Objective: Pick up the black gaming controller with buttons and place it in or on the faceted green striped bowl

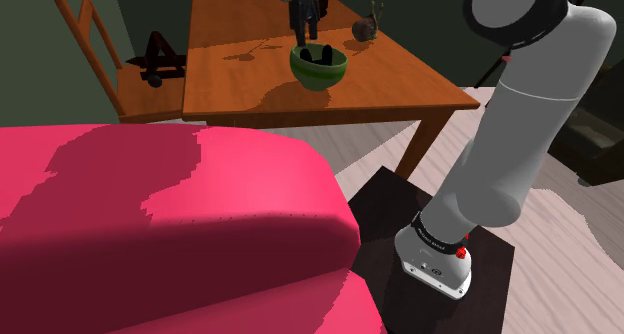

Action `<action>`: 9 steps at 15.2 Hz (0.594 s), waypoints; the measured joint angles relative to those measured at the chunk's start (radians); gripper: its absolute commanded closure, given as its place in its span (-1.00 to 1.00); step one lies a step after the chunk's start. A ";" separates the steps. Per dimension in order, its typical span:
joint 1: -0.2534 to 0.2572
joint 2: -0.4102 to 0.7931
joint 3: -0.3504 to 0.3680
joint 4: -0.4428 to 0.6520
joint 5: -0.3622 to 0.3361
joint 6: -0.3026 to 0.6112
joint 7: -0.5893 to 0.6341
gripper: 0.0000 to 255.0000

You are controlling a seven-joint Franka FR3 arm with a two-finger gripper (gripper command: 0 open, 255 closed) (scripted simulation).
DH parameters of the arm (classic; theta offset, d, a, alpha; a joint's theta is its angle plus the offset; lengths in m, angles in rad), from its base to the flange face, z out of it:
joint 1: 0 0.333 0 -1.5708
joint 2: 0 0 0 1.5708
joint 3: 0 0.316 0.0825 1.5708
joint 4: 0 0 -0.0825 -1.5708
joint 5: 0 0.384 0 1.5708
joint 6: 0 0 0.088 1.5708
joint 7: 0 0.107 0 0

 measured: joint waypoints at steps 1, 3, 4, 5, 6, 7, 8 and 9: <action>-0.004 0.019 -0.002 0.051 0.002 -0.033 -0.006 -1.00; -0.008 0.057 -0.002 0.151 0.009 -0.094 -0.009 -1.00; -0.008 0.059 -0.002 0.159 0.009 -0.101 -0.009 -1.00; -0.008 0.061 -0.002 0.167 0.010 -0.106 -0.009 -1.00; -0.008 0.063 -0.002 0.170 0.010 -0.109 -0.009 -1.00; -0.008 0.063 -0.002 0.172 0.010 -0.110 -0.009 -1.00; -0.008 0.064 -0.002 0.173 0.010 -0.111 -0.009 -1.00; -0.008 0.064 -0.002 0.174 0.010 -0.111 -0.009 -1.00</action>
